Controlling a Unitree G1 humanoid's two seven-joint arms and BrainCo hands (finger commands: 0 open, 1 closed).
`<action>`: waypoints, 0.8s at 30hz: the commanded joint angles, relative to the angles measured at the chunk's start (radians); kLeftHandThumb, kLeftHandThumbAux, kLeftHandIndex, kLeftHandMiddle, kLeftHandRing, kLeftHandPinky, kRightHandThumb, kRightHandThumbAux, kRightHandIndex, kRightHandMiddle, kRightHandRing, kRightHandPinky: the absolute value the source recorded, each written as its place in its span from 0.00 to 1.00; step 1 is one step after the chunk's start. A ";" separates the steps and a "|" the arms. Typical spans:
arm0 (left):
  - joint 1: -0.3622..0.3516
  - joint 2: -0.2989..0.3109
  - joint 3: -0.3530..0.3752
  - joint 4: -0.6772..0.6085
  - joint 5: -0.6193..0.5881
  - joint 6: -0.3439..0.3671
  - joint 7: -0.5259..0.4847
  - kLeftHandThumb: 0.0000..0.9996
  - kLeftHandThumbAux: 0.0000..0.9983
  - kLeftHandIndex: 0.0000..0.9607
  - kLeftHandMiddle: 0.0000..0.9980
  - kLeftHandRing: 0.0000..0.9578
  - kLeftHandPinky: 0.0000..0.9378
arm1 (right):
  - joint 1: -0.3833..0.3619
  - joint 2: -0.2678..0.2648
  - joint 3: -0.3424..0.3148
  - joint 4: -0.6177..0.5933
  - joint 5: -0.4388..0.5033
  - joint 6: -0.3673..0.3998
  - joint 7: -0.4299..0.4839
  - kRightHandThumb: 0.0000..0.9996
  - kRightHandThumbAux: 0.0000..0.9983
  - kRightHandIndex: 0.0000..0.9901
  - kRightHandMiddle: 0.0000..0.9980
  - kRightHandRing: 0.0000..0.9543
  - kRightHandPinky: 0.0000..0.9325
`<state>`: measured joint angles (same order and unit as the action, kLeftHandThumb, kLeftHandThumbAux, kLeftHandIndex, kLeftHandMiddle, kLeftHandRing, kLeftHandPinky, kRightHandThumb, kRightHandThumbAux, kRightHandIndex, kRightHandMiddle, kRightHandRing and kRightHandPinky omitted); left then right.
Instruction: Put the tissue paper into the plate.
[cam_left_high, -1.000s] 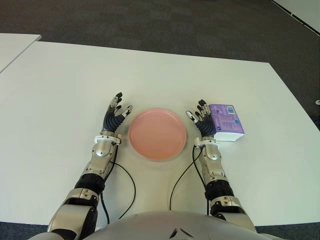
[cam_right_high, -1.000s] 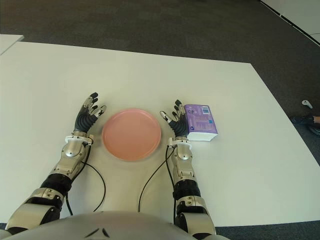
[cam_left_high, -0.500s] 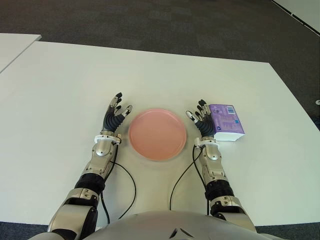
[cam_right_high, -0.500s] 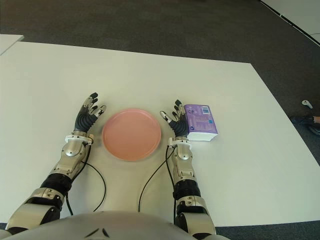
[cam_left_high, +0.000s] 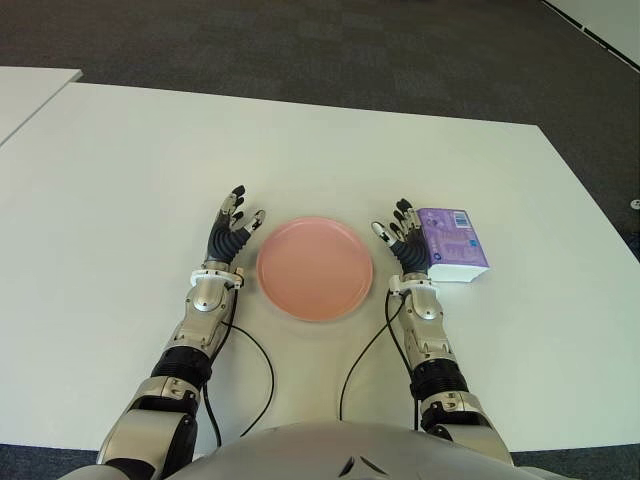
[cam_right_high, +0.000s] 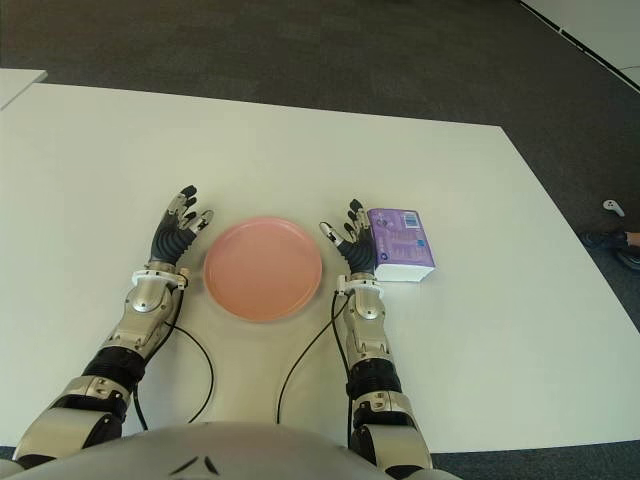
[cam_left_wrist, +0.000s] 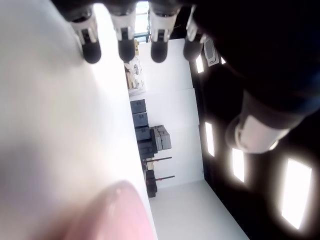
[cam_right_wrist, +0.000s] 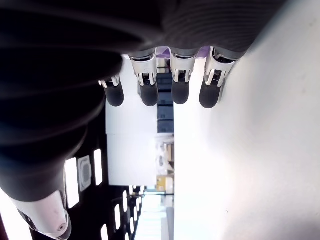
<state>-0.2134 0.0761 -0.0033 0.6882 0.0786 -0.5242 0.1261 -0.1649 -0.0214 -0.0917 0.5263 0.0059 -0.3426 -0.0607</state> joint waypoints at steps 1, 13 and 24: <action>0.023 -0.013 0.000 0.022 0.001 0.024 -0.009 0.00 0.56 0.00 0.00 0.00 0.00 | 0.041 0.000 -0.003 0.066 0.003 0.071 0.002 0.13 0.71 0.05 0.05 0.05 0.10; 0.002 -0.031 0.002 0.052 0.005 0.011 0.004 0.00 0.57 0.00 0.00 0.00 0.00 | 0.012 -0.017 -0.010 0.088 0.001 0.064 -0.005 0.13 0.72 0.05 0.06 0.06 0.10; -0.029 -0.046 0.000 0.095 0.017 -0.004 0.030 0.00 0.59 0.00 0.00 0.00 0.00 | 0.007 -0.023 -0.003 -0.103 -0.013 0.157 -0.029 0.13 0.73 0.05 0.05 0.05 0.09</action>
<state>-0.2577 0.0429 -0.0044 0.7427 0.0813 -0.5419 0.1399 -0.1852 -0.0419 -0.0937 0.4501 -0.0005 -0.2381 -0.0797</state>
